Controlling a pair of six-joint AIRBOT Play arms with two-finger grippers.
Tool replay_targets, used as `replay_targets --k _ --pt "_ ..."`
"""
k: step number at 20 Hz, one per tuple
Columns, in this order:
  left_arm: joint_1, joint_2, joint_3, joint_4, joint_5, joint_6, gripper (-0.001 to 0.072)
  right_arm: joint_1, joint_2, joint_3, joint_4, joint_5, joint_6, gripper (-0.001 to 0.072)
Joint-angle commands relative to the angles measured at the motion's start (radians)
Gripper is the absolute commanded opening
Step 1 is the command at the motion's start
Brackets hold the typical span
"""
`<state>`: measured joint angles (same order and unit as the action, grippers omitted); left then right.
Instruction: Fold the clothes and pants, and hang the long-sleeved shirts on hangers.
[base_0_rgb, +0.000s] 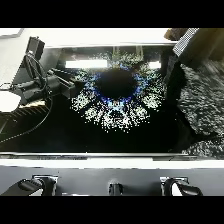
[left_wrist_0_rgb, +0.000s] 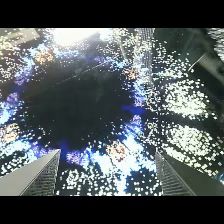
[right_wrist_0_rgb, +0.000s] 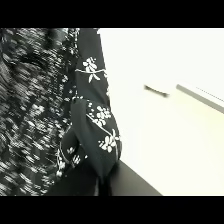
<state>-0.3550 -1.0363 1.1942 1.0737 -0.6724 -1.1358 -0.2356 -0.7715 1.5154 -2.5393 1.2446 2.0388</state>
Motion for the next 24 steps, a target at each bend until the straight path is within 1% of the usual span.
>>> replay_targets --k 1,7,10,14,18,24 --pt "0.000 0.000 0.000 0.001 0.000 -0.026 0.0684 -0.089 -0.069 0.021 -0.105 -0.086 0.200 0.0018" --pt "0.000 -0.005 0.000 0.001 0.001 -0.025 0.0684 -0.237 -0.232 0.224 -0.087 -0.203 0.196 0.0018" --pt "0.000 -0.006 0.000 0.001 0.001 -0.025 0.0684 -0.297 -0.284 0.290 -0.079 -0.220 0.194 0.0018" --pt "0.000 -0.015 0.000 0.002 0.000 -0.025 0.0684 -0.347 -0.292 0.308 -0.079 -0.276 0.197 0.0018" --pt "0.000 -0.032 -0.001 0.001 0.000 -0.025 0.0683 -0.347 -0.292 0.332 -0.018 -0.309 0.182 0.0017" --pt "0.000 -0.037 -0.003 0.002 0.001 -0.025 0.0683 -0.329 -0.280 0.343 0.124 -0.374 0.095 0.0017"
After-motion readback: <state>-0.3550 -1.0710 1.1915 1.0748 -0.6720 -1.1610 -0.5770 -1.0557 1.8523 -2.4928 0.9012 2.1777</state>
